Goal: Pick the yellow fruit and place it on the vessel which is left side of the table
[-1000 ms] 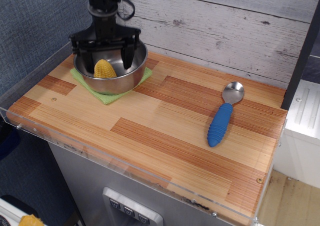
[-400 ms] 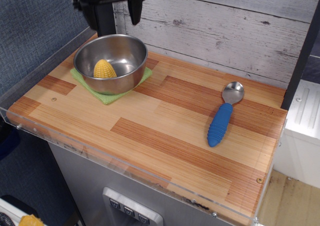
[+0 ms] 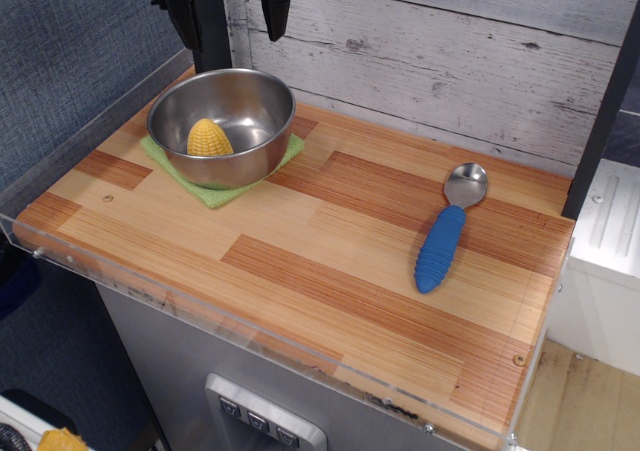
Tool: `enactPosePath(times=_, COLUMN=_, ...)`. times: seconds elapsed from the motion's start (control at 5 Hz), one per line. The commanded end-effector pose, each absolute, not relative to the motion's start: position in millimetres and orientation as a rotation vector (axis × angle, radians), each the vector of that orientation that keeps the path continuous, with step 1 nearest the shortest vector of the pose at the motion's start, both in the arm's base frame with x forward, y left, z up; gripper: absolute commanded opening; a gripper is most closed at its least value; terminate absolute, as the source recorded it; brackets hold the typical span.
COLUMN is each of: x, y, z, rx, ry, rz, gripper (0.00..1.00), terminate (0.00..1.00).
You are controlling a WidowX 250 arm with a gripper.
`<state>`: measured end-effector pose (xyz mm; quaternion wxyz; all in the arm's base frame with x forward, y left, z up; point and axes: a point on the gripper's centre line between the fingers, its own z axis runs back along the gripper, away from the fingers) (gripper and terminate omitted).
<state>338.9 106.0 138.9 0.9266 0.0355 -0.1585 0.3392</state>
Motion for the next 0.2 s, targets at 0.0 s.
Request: enactPosePath(times=0.0, x=334.4, y=106.8, z=162.3, rx=0.067, ry=-0.393, rz=0.697, gripper=1.0, terminate=1.0)
